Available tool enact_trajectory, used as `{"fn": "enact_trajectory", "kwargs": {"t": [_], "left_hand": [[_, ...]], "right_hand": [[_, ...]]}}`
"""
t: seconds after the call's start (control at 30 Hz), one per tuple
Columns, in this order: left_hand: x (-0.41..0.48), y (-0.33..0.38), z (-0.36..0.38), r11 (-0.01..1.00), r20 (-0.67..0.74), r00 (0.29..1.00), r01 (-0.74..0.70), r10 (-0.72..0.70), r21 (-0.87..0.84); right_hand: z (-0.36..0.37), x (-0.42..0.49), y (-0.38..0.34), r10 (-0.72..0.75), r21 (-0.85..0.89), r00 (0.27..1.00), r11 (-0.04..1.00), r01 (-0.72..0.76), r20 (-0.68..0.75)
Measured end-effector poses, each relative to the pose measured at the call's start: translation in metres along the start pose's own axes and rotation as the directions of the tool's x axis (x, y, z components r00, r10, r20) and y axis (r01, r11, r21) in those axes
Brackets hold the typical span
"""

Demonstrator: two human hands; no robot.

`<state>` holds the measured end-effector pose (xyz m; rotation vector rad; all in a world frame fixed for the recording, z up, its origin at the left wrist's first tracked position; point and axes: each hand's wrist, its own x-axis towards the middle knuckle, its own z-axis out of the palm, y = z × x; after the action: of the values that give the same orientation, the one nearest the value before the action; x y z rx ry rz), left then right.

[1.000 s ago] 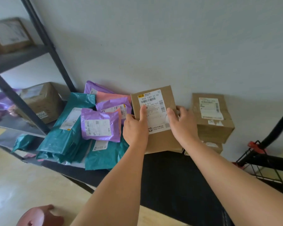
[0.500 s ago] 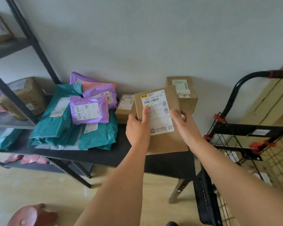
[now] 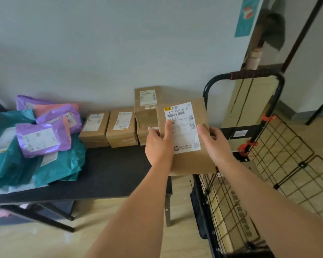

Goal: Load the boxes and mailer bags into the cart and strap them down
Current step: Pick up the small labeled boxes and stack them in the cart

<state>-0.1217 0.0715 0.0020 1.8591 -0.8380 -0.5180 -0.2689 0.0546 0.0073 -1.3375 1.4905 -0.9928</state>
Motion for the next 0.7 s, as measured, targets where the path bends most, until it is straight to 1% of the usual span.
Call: {"fn": "enact_trajectory", "kwargs": {"t": [0.1,0.2,0.37,0.43,0.53,0.6,0.7], "left_hand": [[-0.025,0.018,0.044,1.000,0.019,1.000,0.004,-0.004,0.001],[-0.053,0.038,0.090,0.999,0.037,0.999,0.035,-0.034,-0.023],[-0.088,0.060,0.160,0.995,0.059,0.993,0.101,-0.100,-0.016],[-0.099,0.064,0.182,0.993,0.061,0.991,0.118,-0.117,-0.008],[-0.116,0.063,0.213,0.989,0.086,0.985,0.151,-0.150,-0.001],[-0.120,0.060,0.229,0.988,0.124,0.980,0.156,-0.155,0.005],[-0.114,0.056,0.252,0.986,0.207,0.965,0.164,-0.163,0.014]], "right_hand": [[-0.050,0.013,0.014,0.027,-0.003,1.000,1.000,-0.027,-0.016],[-0.105,0.027,0.031,0.038,-0.003,0.999,0.999,-0.038,0.000],[-0.185,0.044,0.065,0.051,-0.012,0.994,0.999,-0.050,0.100],[-0.205,0.050,0.078,0.080,-0.012,0.987,0.997,-0.079,0.141],[-0.230,0.060,0.101,0.158,0.008,0.968,0.987,-0.162,0.195],[-0.242,0.069,0.113,0.215,0.025,0.959,0.974,-0.223,0.187],[-0.252,0.086,0.127,0.278,0.075,0.951,0.954,-0.290,0.132]]}}
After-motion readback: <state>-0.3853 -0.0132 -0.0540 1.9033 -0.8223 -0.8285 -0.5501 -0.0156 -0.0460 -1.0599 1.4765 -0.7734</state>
